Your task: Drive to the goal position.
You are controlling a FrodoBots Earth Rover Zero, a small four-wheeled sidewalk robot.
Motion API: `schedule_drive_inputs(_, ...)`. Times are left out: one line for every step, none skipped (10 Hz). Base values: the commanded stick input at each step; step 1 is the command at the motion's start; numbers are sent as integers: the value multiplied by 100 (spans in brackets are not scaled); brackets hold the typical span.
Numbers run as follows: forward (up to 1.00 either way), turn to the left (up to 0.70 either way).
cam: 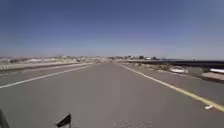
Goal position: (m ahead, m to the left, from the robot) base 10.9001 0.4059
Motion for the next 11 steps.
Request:
schedule_drive_inputs(100,0)
schedule_drive_inputs(100,0)
schedule_drive_inputs(100,0)
schedule_drive_inputs(100,0)
schedule_drive_inputs(100,0)
schedule_drive_inputs(100,0)
schedule_drive_inputs(100,0)
schedule_drive_inputs(100,0)
schedule_drive_inputs(100,0)
schedule_drive_inputs(100,0)
schedule_drive_inputs(100,0)
